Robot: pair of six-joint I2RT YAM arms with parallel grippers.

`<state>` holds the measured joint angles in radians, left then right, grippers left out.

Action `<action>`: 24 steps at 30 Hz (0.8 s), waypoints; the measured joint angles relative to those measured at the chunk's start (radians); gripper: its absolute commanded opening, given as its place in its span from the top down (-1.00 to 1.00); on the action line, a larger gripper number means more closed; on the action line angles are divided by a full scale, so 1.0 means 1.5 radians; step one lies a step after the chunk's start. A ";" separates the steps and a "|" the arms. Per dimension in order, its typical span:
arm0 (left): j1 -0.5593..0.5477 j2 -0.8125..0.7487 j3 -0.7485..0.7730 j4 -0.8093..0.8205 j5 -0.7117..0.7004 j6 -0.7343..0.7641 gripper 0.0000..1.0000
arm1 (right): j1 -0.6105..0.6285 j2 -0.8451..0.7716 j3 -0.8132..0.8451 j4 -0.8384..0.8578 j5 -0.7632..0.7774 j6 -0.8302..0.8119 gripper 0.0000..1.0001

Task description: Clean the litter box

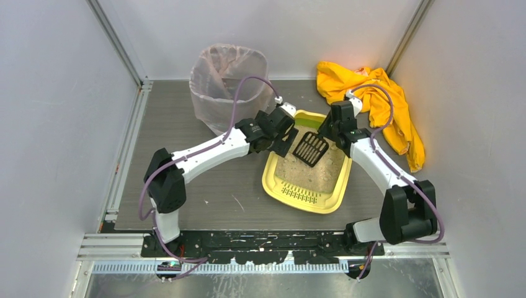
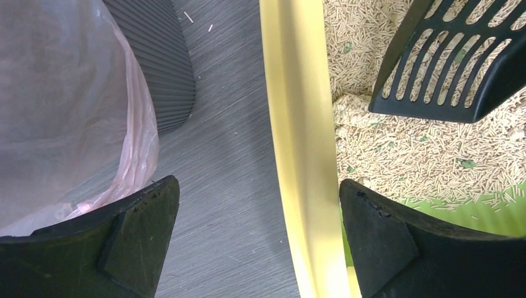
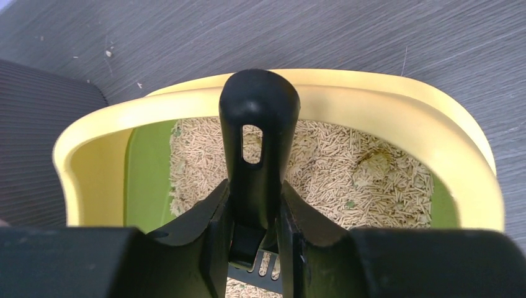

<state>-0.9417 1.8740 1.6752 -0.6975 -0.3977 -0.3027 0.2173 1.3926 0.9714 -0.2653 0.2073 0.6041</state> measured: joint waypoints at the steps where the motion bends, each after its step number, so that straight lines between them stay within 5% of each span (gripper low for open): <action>1: -0.001 -0.004 -0.003 0.001 -0.001 -0.001 -0.99 | 0.002 -0.009 0.000 -0.004 0.000 0.000 0.99; 15: -0.001 -0.104 -0.096 0.079 -0.008 -0.012 -0.94 | 0.005 -0.125 0.018 -0.083 -0.002 -0.011 0.99; 24: -0.001 -0.282 -0.273 0.285 0.085 -0.020 -0.84 | 0.005 -0.201 0.089 -0.140 -0.035 -0.012 0.99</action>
<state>-0.9424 1.4513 1.2663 -0.2695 -0.2695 -0.3325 0.2253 1.0916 1.1046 -0.4755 0.1555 0.5865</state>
